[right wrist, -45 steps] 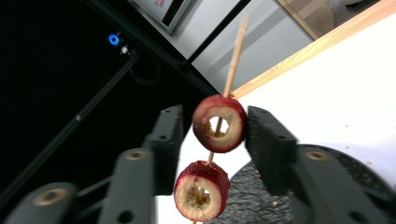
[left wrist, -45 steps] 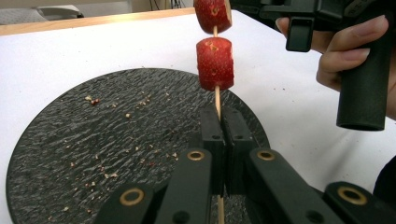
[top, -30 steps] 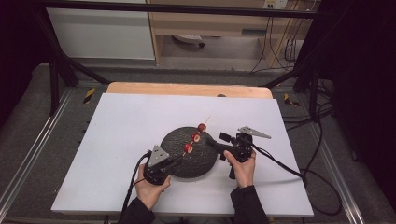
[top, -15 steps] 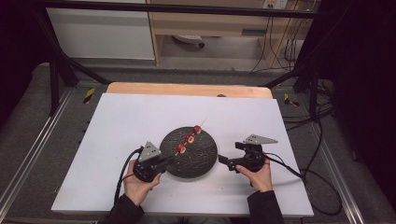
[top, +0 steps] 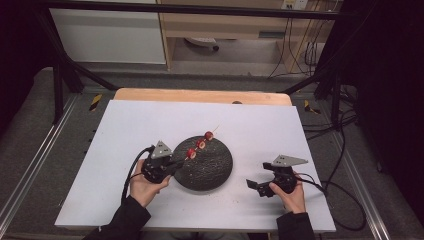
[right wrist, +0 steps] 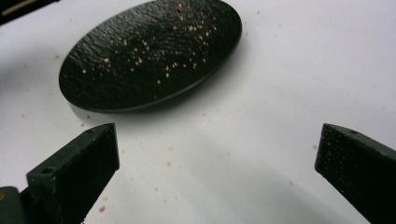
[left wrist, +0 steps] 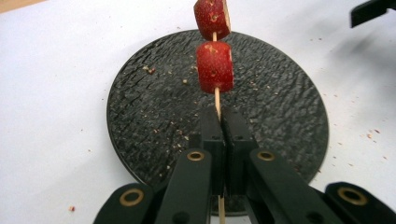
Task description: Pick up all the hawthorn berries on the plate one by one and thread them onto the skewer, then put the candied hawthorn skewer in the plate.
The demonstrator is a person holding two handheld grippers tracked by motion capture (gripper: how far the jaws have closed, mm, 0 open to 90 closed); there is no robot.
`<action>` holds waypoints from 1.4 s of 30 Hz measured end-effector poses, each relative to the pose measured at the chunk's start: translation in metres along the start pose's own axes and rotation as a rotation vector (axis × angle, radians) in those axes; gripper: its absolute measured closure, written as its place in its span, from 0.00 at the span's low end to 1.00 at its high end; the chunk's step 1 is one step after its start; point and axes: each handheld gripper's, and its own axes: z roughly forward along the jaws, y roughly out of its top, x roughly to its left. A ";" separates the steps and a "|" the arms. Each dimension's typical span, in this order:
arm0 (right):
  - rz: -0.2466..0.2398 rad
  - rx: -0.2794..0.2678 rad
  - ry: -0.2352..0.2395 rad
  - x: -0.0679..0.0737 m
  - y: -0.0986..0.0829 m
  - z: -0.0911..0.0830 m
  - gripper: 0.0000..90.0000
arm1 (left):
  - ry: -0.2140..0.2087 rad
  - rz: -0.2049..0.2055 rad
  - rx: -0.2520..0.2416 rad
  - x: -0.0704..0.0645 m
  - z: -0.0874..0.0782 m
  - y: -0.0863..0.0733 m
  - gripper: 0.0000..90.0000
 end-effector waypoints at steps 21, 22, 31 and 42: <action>-0.007 0.036 -0.027 -0.009 -0.021 -0.008 0.01 | 0.040 0.040 0.145 -0.006 0.036 -0.010 0.99; -0.008 0.038 -0.026 -0.009 -0.021 -0.008 0.01 | 0.040 0.039 0.152 -0.006 0.037 -0.010 0.99; -0.010 0.032 -0.026 -0.008 -0.021 -0.009 0.01 | 0.063 0.054 0.175 -0.011 0.044 -0.016 0.98; -0.015 0.042 -0.039 -0.008 -0.022 -0.008 0.01 | 0.014 0.040 0.145 -0.002 0.033 -0.017 0.76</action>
